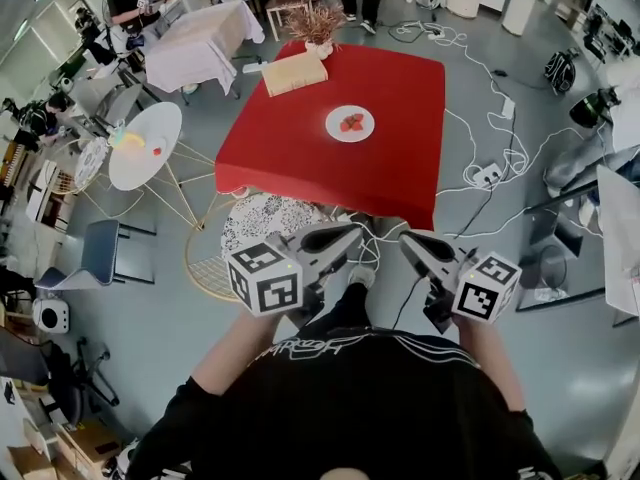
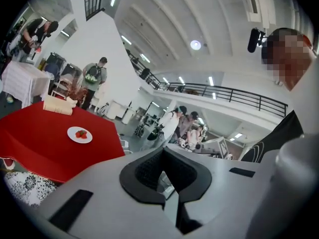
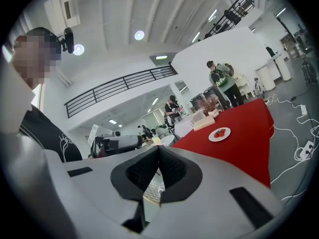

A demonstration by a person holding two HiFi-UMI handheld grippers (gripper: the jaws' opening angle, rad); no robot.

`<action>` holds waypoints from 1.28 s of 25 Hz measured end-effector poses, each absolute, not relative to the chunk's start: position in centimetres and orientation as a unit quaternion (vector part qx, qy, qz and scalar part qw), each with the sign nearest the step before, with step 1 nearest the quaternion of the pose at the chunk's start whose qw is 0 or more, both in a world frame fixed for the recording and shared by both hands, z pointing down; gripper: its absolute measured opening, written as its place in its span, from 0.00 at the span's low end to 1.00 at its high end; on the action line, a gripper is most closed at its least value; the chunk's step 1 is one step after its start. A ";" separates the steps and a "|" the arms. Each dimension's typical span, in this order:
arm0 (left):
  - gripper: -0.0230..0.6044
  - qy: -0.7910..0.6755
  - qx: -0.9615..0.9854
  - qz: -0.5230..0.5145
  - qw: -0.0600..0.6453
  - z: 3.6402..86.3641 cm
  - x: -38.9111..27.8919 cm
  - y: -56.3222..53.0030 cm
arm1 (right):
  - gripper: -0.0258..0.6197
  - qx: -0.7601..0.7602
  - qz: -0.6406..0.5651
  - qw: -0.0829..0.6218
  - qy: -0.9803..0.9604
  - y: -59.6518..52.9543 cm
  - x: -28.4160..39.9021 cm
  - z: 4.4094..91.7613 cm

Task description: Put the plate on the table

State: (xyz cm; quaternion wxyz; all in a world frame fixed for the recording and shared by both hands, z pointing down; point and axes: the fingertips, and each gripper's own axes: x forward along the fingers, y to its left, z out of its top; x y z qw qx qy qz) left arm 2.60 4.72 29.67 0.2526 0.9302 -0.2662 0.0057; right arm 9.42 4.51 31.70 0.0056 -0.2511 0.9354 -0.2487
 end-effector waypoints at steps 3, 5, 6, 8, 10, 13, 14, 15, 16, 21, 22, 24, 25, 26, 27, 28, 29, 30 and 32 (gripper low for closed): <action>0.05 -0.260 0.935 0.002 0.243 28.9 3.3 6.0 | 0.05 -0.251 -0.245 0.014 0.936 5.7 9.9 31.2; 0.05 -0.254 0.938 0.005 0.237 28.7 3.8 6.7 | 0.05 -0.247 -0.247 0.028 0.937 6.5 10.0 30.8; 0.05 -0.253 0.939 0.006 0.233 28.6 4.0 7.0 | 0.05 -0.246 -0.246 0.032 0.937 6.9 10.0 30.6; 0.05 -0.251 0.941 0.005 0.226 28.3 4.2 7.5 | 0.05 -0.244 -0.243 0.034 0.938 7.5 10.1 30.5; 0.05 -0.248 0.942 0.001 0.225 28.0 4.4 8.0 | 0.05 -0.243 -0.241 0.031 0.939 7.9 10.1 30.5; 0.05 -0.246 0.944 0.001 0.220 27.8 4.6 8.4 | 0.05 -0.241 -0.236 0.027 0.941 8.2 9.9 30.4; 0.05 -0.247 0.944 0.001 0.218 27.7 4.6 8.5 | 0.05 -0.240 -0.234 0.026 0.942 8.3 9.9 30.3; 0.05 -0.248 0.944 0.001 0.216 27.6 4.6 8.6 | 0.05 -0.239 -0.232 0.026 0.942 8.5 9.8 30.3; 0.05 -0.250 0.944 0.002 0.214 27.5 4.6 8.7 | 0.05 -0.238 -0.231 0.025 0.943 8.6 9.9 30.1; 0.05 -0.246 0.947 0.007 0.207 26.4 5.1 8.9 | 0.05 -0.241 -0.225 0.031 0.944 8.8 10.4 29.3; 0.05 -0.244 0.947 0.007 0.207 26.3 5.4 8.9 | 0.05 -0.243 -0.225 0.033 0.943 8.8 10.6 29.2; 0.05 -0.239 0.949 0.010 0.204 26.2 6.0 8.9 | 0.05 -0.247 -0.223 0.037 0.942 8.7 11.1 29.0; 0.05 -0.235 0.951 0.013 0.201 26.1 6.3 8.9 | 0.05 -0.250 -0.221 0.039 0.942 8.6 11.3 28.9; 0.05 -0.231 0.953 0.016 0.197 26.1 6.6 8.9 | 0.05 -0.253 -0.220 0.040 0.941 8.6 11.5 28.8; 0.05 -0.227 0.954 0.018 0.194 26.0 6.9 9.0 | 0.05 -0.256 -0.219 0.041 0.941 8.6 11.8 28.8; 0.05 -0.223 0.956 0.020 0.190 26.0 7.2 9.1 | 0.05 -0.258 -0.218 0.042 0.940 8.6 12.0 28.8; 0.05 -0.220 0.957 0.023 0.186 26.0 7.4 9.2 | 0.05 -0.260 -0.217 0.043 0.940 8.6 12.2 28.8; 0.05 -0.216 0.959 0.025 0.181 26.1 7.7 9.4 | 0.05 -0.262 -0.217 0.044 0.939 8.6 12.5 28.9; 0.05 -0.210 0.963 0.033 0.168 26.2 8.4 9.7 | 0.05 -0.264 -0.217 0.047 0.939 8.6 12.9 29.0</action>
